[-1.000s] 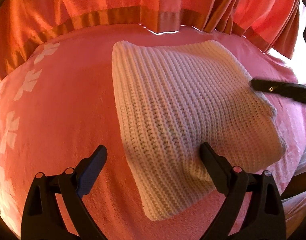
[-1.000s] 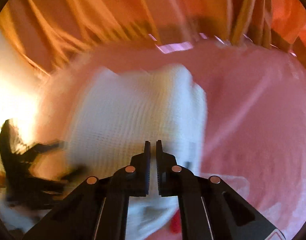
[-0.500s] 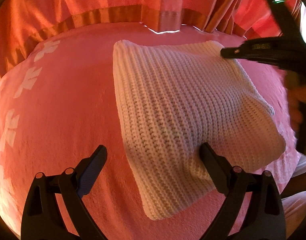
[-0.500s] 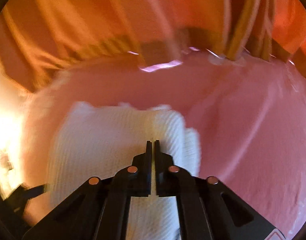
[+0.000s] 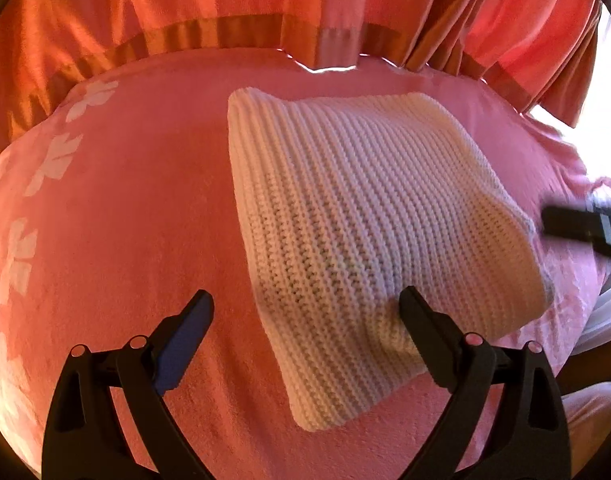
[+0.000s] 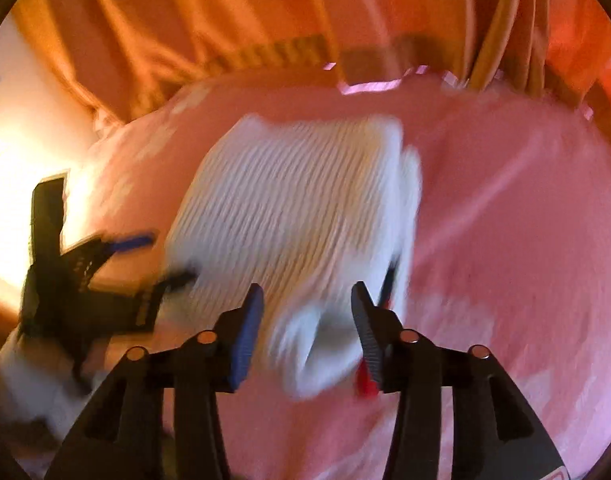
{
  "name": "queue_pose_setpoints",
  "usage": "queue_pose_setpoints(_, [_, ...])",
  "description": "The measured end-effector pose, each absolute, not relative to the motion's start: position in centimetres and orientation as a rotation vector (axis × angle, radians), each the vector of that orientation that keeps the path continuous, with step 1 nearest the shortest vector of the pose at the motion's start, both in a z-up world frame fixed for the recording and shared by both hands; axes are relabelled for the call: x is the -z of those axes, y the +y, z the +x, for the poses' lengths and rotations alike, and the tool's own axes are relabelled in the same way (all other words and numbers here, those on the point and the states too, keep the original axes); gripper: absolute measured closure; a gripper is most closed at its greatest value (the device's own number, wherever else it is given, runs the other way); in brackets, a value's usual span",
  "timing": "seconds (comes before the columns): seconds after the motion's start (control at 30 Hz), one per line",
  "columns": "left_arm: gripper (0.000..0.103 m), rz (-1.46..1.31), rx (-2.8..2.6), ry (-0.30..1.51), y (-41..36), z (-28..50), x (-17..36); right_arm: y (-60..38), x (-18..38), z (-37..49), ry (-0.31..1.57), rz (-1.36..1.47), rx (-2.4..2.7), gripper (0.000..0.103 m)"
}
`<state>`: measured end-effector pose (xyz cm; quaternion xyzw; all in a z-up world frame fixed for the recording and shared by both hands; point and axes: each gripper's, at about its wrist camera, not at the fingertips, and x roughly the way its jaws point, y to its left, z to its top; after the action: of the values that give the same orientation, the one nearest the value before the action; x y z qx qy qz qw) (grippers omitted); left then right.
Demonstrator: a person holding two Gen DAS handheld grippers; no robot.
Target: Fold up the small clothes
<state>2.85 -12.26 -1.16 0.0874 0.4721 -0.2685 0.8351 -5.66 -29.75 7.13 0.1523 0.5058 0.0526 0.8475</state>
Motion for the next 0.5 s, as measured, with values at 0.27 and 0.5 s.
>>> queue_pose_setpoints(0.27, [0.012,0.218,0.536,0.994,-12.9,2.9,2.2,-28.8,-3.3,-6.1,1.093,0.349,-0.140,0.095])
queue_pose_setpoints(0.5, [0.008,0.237,0.565,0.984,-13.2,2.5,3.0,-31.4,-3.0,-8.1,1.168,0.292,-0.104,0.095])
